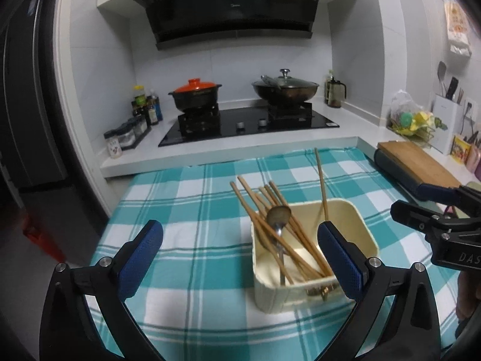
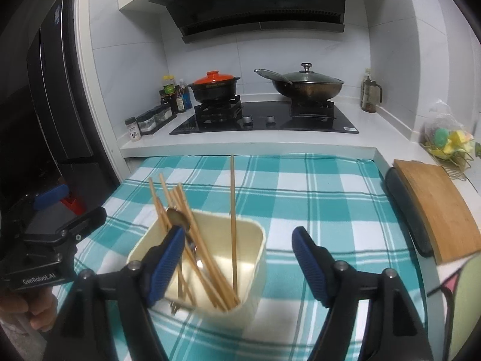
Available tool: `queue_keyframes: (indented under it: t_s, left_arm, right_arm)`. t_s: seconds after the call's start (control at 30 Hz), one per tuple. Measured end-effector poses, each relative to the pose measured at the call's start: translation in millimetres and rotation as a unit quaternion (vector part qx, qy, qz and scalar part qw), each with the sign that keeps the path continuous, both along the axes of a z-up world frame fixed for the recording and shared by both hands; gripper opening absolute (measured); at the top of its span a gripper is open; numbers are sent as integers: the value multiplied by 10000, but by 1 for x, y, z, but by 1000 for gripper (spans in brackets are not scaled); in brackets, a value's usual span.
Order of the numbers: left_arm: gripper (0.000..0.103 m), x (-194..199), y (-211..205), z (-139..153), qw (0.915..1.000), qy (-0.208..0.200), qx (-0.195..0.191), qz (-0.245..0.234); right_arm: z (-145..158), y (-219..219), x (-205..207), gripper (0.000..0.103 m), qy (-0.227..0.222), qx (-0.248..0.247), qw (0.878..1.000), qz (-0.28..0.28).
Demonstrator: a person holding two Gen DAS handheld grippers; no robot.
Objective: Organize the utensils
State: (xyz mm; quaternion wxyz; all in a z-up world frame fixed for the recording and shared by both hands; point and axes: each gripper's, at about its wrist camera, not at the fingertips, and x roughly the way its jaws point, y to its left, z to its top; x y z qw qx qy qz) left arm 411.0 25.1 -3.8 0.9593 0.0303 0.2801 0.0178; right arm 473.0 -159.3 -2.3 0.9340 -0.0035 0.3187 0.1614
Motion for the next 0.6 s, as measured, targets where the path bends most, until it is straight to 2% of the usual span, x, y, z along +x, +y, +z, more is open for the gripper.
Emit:
queue_keyframes:
  t_s: [0.13,0.3,0.47,0.6]
  left_arm:
    - [102,-34,-3,0,9993,280,-222,-131]
    - [102,-77,-11,3,9993,226,104,268]
    - [102,-114,-10,10,9991,183,-19,389]
    - [102,-137,-12,15,9986,185,69,483]
  right_arm:
    - [5,-7,-51,83,-150,0,9998,-149]
    - [14,-11,-109,86,-324,-88,9989,-317]
    - [25,-5,-156,88,-429,-235,9984,-292]
    - [35,-1,-187,91,-581,-265,9976,-272]
